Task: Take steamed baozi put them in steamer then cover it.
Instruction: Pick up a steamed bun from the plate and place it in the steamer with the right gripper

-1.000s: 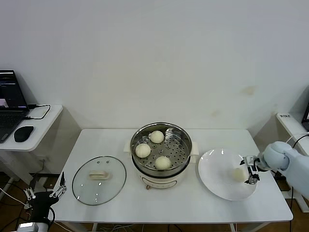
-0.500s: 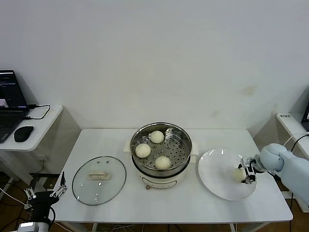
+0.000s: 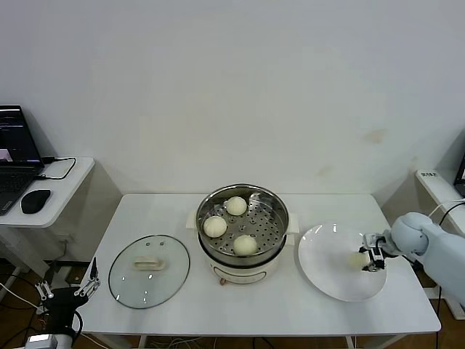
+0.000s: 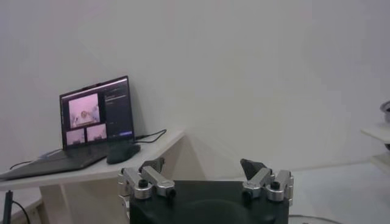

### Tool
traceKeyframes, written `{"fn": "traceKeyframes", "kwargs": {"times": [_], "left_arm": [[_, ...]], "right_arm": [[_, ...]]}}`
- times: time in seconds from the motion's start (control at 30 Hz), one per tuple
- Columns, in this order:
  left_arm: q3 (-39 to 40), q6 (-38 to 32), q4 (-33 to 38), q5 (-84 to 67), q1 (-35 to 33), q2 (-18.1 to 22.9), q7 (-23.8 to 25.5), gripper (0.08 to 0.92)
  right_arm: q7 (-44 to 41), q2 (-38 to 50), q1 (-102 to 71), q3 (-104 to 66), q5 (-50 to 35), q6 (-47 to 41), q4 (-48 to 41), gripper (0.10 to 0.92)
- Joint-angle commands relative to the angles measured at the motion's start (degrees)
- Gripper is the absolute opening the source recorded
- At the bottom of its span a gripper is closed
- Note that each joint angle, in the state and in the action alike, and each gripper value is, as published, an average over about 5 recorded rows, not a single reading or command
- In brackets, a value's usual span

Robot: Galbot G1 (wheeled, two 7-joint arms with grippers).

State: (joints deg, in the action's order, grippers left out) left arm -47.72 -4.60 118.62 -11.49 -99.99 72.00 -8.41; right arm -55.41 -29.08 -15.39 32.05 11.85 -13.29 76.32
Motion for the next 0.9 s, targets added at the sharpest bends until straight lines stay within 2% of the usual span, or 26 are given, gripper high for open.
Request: {"fn": "traceKeyframes", "kwargs": {"times": [0.03,0.23,0.47,0.63,0.9], "left_arm": [[0.37,0.12,0.15,-0.01,0.33,-0.15,0.03,0.823],[1.07,0.25,0.31,-0.02,0.73,-0.27,0.04,0.823],[1.23,0.20,0.13,-0.21,1.03,-0.60,0.07,0.823],[1.28,0.16,-0.03,-0.31,1.30,-0.46,0.08,0.823],[1.22,0.10,-0.17,-0.37,1.27,-0.15,0.06,0.823]], "right_arm": [[-0.47,3.86,17.49,12.50,-8.37,-2.28,7.18,0.542],[0.17,2.99,37.77,25.11,-19.25,-6.27,12.56,0.547],[3.38,-5.73,56.74,38.61,-30.94,-12.75,16.24,0.552],[7.08,-13.38,59.00,42.03,-37.54,-17.27,17.59,0.552],[14.15,-21.81,51.33,41.51,-43.57,-23.10,15.58,0.560]]}}
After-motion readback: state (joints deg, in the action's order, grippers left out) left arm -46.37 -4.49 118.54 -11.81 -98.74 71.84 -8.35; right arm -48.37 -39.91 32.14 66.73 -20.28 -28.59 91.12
